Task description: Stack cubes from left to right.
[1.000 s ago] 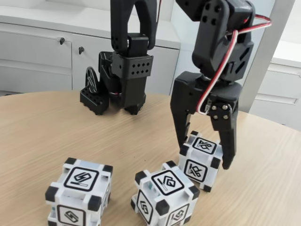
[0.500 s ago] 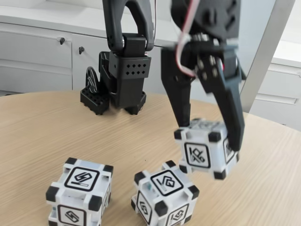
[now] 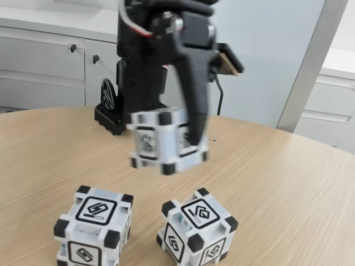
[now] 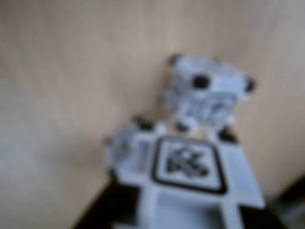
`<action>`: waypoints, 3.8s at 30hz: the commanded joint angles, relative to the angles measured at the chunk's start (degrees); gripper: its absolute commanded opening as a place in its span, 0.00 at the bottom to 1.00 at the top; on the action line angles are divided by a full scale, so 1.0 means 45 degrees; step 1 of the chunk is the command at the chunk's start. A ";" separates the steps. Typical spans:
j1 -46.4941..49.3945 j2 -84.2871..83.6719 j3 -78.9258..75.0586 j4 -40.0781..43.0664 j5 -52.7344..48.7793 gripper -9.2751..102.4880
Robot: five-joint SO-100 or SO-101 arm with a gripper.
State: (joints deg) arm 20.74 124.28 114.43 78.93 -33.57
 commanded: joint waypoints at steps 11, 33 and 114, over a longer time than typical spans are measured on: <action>0.3145 0.0137 -0.0059 -0.1074 -0.0859 0.26; 0.3164 -0.2070 0.0195 -0.2363 -0.0820 0.26; -0.2715 0.1230 -0.0762 -0.1875 0.3203 0.39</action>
State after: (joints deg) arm 8.96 132.54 110.74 73.74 -19.51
